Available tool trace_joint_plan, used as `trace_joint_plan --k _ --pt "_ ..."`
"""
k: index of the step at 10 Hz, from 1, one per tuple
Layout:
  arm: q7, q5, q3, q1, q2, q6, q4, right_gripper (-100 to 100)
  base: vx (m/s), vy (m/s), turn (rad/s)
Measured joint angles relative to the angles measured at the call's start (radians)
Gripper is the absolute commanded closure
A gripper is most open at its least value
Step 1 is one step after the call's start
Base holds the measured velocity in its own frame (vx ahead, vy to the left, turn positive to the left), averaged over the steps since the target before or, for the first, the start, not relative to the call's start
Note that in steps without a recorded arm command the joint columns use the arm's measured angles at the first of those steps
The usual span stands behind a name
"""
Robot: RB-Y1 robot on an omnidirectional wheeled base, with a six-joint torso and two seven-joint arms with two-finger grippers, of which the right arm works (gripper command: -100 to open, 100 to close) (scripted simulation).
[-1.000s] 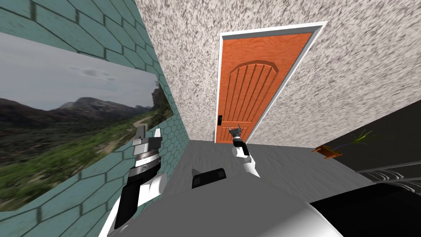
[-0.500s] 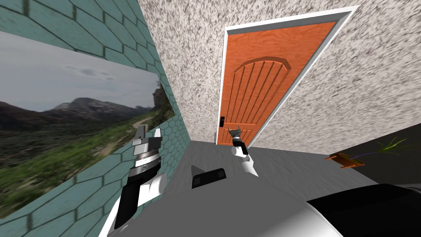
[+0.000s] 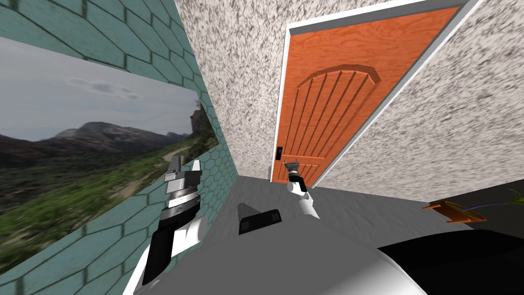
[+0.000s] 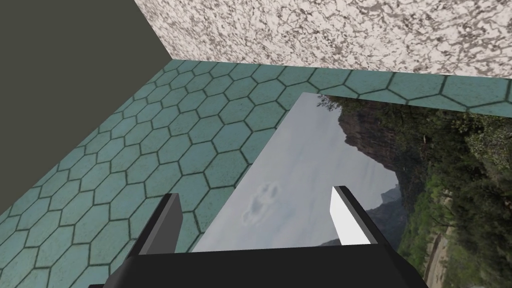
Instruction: Pull the door open
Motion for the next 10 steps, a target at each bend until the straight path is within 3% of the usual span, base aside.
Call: trace_joint_plan --k 4,7,9,10 --pt "-0.089 -0.036 -0.021 -0.035 0.017 -0.003 0.088 -100 0.126 -0.026 0.090" --pt "-0.157 -0.065 -0.040 -0.065 0.041 0.000 0.154 -100 0.127 -0.046 0.087" --pt "-0.189 -0.080 -0.052 -0.074 0.063 0.008 0.173 -100 0.068 -0.027 0.046" --pt "-0.192 -0.081 -0.053 -0.074 0.065 0.011 0.173 -100 0.080 0.002 0.082"
